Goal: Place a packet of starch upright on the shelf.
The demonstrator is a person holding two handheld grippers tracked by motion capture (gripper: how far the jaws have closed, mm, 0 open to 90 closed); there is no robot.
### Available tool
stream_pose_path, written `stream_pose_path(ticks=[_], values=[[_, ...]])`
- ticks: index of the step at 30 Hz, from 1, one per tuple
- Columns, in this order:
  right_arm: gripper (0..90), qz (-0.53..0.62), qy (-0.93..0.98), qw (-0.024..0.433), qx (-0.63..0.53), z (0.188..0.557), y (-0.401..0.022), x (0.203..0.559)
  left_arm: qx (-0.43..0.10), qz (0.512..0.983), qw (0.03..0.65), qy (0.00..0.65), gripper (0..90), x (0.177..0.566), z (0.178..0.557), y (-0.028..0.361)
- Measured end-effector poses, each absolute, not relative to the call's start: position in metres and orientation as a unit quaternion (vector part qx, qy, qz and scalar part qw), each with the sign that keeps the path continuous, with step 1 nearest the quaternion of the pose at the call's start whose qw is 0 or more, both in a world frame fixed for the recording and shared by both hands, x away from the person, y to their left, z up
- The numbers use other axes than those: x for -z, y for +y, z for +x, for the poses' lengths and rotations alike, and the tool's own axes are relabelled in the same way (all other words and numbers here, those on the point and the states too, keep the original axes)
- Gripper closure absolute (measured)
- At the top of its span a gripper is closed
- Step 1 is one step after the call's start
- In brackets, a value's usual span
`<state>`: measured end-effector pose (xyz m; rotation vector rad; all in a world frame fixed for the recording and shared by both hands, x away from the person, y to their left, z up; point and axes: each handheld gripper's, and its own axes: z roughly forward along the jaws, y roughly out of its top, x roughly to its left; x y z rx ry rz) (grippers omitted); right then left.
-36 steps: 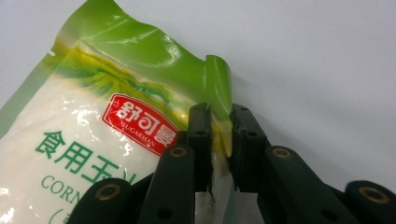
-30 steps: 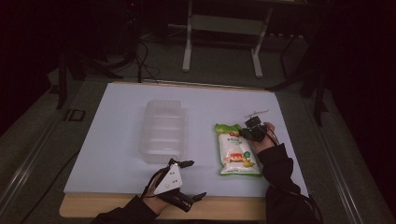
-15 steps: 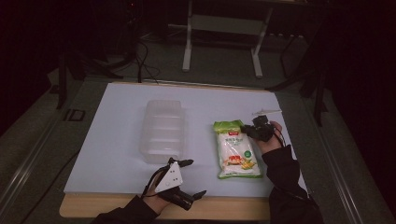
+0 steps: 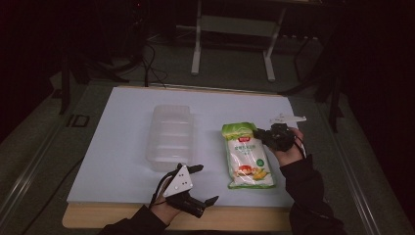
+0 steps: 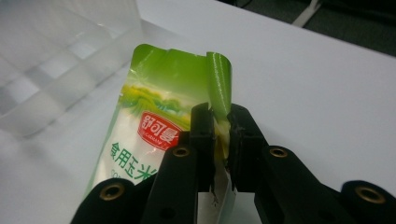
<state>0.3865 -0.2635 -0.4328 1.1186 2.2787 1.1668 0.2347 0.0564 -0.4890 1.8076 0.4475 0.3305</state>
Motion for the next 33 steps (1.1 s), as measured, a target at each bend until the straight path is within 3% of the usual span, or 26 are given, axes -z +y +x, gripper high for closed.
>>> stream_pose_path(ticks=[15, 33], values=[[82.4, 0.332, 0.806, 0.188, -0.453, 0.346, -0.258, 0.401, -0.147, 0.797, 0.545, 0.214, 0.0, 0.468, 0.243, 0.048], [82.6, 0.257, 0.809, 0.189, -0.493, 0.300, -0.279, 0.396, -0.136, 0.789, 0.535, 0.269, 0.0, 0.458, 0.277, 0.033]])
